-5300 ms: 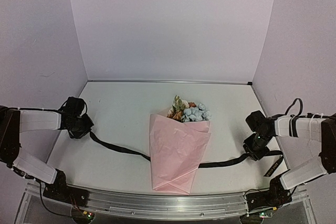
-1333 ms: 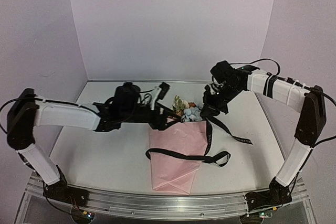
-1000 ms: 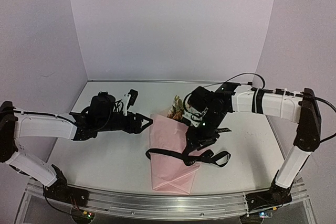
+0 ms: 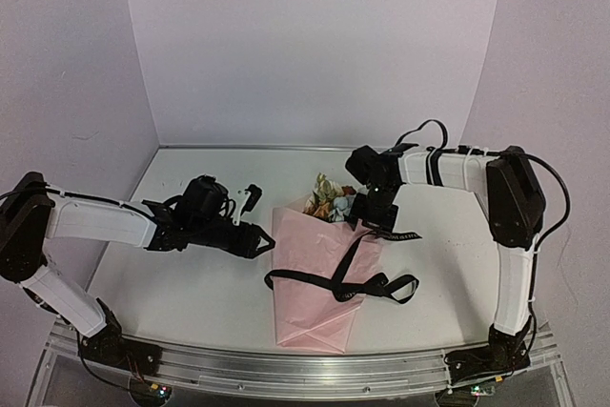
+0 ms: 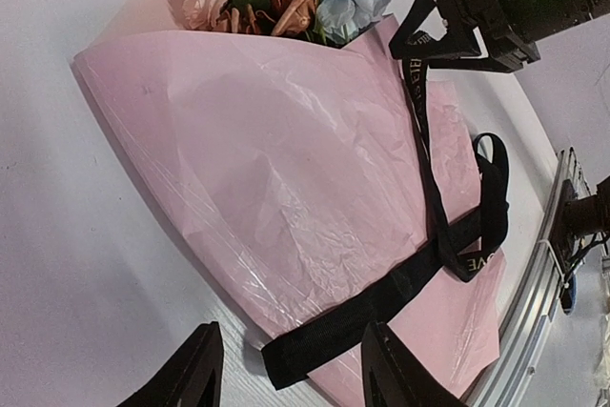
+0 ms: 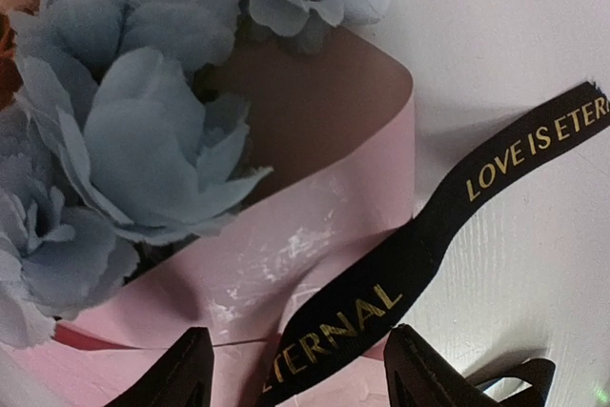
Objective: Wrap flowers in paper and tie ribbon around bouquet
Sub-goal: Cross the ribbon over the folded bouquet.
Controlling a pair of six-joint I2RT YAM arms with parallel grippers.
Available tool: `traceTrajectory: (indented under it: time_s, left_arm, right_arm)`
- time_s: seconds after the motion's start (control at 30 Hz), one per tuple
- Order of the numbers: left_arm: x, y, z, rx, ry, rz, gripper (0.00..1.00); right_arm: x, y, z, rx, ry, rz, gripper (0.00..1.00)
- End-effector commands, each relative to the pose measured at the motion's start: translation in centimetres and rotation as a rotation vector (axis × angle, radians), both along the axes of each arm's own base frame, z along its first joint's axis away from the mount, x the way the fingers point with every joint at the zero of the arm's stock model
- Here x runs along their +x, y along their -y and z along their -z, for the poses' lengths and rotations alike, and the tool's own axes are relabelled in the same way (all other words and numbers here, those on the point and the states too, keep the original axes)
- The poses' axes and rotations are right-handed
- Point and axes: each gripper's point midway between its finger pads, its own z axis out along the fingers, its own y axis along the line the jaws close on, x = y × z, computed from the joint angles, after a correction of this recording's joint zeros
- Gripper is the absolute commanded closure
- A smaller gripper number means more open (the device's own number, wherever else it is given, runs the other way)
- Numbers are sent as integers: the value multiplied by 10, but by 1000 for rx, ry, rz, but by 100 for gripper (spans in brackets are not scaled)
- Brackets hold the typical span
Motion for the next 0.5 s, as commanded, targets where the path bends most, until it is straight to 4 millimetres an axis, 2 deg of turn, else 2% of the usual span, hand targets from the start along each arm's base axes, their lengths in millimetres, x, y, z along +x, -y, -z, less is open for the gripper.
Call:
traceTrajectory:
  time_s: [0.0, 0.17, 0.33, 0.47]
  left_arm:
    - [1, 8, -13, -17, 31, 40, 50]
    - [-3, 10, -13, -6, 39, 72, 51]
    - [-10, 20, -1, 67, 47, 132, 54]
    - [-17, 28, 12, 133, 49, 181, 55]
  right_arm:
    - [19, 1, 4, 21, 48, 103, 51]
    - [14, 6, 6, 27, 54, 115, 72]
    - [9, 9, -7, 38, 76, 91, 97]
    - [6, 12, -28, 57, 113, 55, 100]
